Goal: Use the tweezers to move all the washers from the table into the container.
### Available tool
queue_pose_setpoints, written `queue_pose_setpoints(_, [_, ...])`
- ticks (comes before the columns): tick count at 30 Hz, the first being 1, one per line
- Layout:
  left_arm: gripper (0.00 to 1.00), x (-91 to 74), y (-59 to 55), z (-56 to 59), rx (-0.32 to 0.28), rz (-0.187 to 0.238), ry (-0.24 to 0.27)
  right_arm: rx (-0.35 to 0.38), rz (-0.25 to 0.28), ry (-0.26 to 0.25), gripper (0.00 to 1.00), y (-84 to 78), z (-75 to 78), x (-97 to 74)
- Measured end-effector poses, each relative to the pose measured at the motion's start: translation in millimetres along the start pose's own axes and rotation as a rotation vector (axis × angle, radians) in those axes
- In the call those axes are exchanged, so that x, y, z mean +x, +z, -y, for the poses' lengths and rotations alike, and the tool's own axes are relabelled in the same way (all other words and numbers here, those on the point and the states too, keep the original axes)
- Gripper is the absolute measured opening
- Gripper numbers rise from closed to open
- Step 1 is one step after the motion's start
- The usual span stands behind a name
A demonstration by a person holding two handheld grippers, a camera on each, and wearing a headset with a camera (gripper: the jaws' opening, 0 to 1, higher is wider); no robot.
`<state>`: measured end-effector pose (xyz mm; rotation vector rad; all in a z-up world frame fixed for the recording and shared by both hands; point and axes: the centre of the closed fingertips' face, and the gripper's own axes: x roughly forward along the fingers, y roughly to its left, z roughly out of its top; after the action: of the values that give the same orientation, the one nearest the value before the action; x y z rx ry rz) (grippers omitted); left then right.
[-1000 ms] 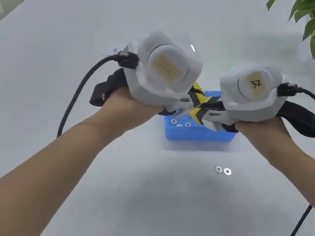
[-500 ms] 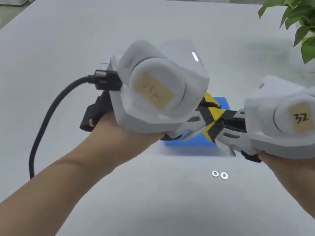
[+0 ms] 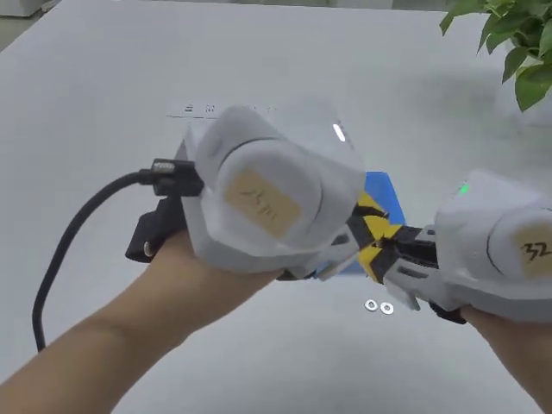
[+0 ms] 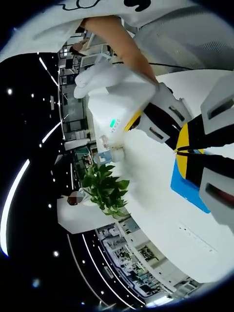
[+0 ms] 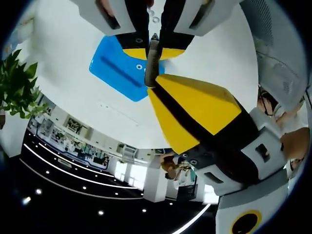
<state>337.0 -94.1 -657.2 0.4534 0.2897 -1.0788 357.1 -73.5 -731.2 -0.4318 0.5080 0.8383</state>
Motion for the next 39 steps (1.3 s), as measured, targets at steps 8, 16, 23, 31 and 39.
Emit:
queue_pose_setpoints(8, [0.0, 7.6, -8.7, 7.2, -0.031, -0.021, -0.017, 0.028, -0.018, 0.001, 0.04, -13.1, -6.8, 0.8])
queue_pose_setpoints(16, [0.0, 11.5, -21.6, 11.9, -0.062, -0.054, -0.025, 0.045, -0.032, -0.01, 0.03, -23.3, -11.4, 2.9])
queue_pose_setpoints(23, [0.0, 13.8, -25.0, 11.0, -0.074, -0.07, -0.023, 0.036, -0.036, -0.004, 0.03, -26.5, -11.1, 5.4])
queue_pose_setpoints(31, [0.0, 16.2, -28.0, 6.9, -0.148, -0.079, -0.011, -0.025, -0.055, -0.026, 0.04, -28.5, -10.1, 6.1])
queue_pose_setpoints(39, [0.0, 14.9, -31.9, 14.1, -0.066, -0.094, -0.036, -0.032, -0.054, -0.03, 0.04, -31.4, -9.6, 7.1])
